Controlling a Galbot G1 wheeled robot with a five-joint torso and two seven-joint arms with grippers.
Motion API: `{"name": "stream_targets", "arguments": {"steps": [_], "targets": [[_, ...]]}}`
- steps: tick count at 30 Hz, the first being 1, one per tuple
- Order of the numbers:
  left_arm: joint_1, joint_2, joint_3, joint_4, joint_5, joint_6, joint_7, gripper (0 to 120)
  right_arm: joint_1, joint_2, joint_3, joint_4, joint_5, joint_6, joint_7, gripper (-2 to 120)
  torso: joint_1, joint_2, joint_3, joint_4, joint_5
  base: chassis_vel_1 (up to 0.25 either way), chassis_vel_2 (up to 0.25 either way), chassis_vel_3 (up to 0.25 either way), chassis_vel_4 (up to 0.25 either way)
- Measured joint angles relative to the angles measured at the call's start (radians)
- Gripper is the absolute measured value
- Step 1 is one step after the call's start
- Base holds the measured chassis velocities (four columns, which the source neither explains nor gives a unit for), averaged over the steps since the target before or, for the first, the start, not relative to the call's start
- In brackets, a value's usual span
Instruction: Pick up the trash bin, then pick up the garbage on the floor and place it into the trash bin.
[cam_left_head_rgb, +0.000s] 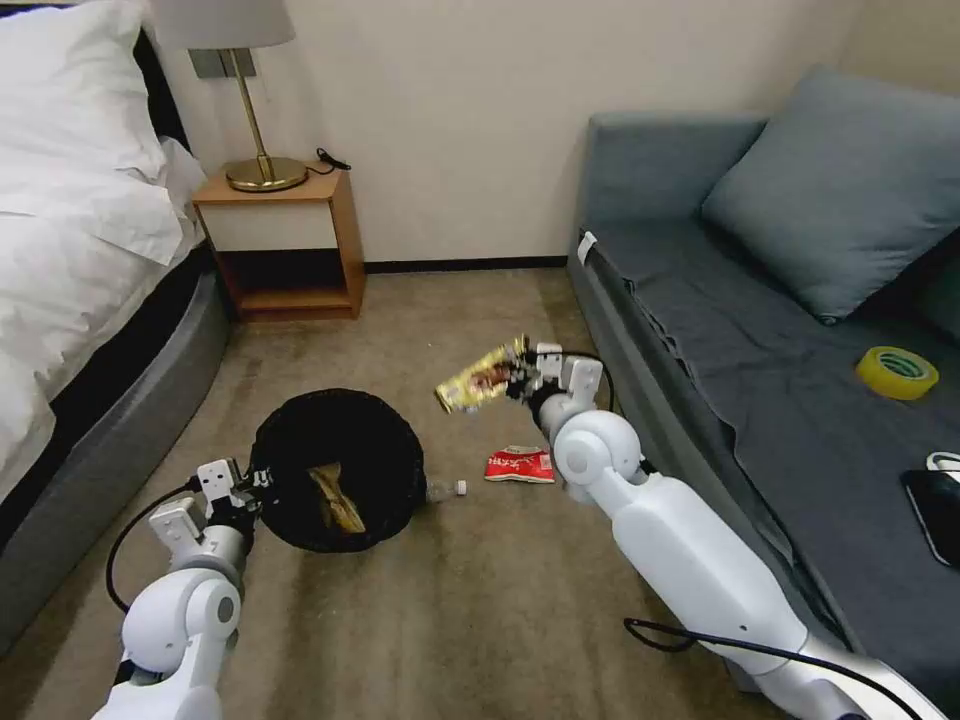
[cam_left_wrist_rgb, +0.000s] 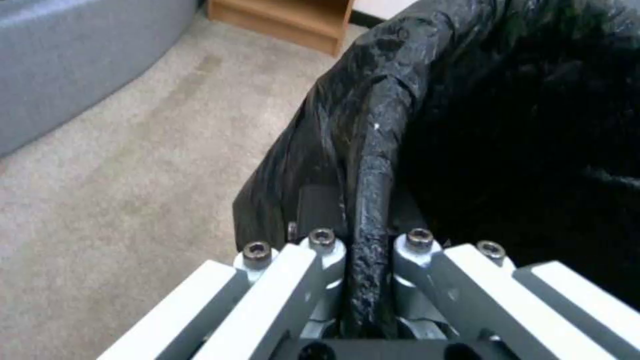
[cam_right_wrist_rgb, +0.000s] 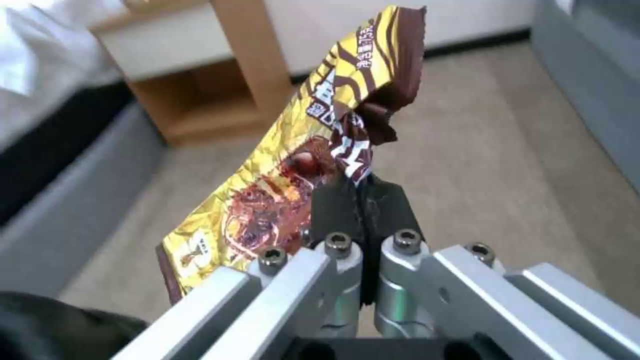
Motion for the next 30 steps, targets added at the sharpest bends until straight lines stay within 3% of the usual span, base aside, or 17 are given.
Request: {"name": "stream_targets", "arguments": {"steps": [6,12,22,30], "targets": [[-0.012,-0.019,0.027,0.005,-0.049,0.032,-0.035,3,-0.013,-0.051,-0.018,0.144,0.017,0.037,-0.058,0,0.0,0.0,0.0,-0.0001,0.0,0.0,0.0,0.0,0.0],[-0.013,-0.041,0.049,-0.001,-0.093,0.063,-0.062,3,-0.064,-0.148,-0.067,0.273,-0.003,0.039,-0.122,0,0.0,0.0,0.0,-0.0003,0.0,0.0,0.0,0.0,0.0],[0.036,-0.057,0.075,-0.051,-0.131,0.106,-0.067,3,-0.151,-0.181,-0.142,0.319,-0.171,0.06,-0.25,0,0.0,0.0,0.0,-0.0001,0.0,0.0,0.0,0.0,0.0],[0.056,-0.069,0.091,-0.078,-0.169,0.133,-0.069,3,-0.161,-0.183,-0.198,0.311,-0.253,0.067,-0.29,0,0.0,0.0,0.0,-0.0001,-0.0001,0.0,0.0,0.0,0.0]]}}
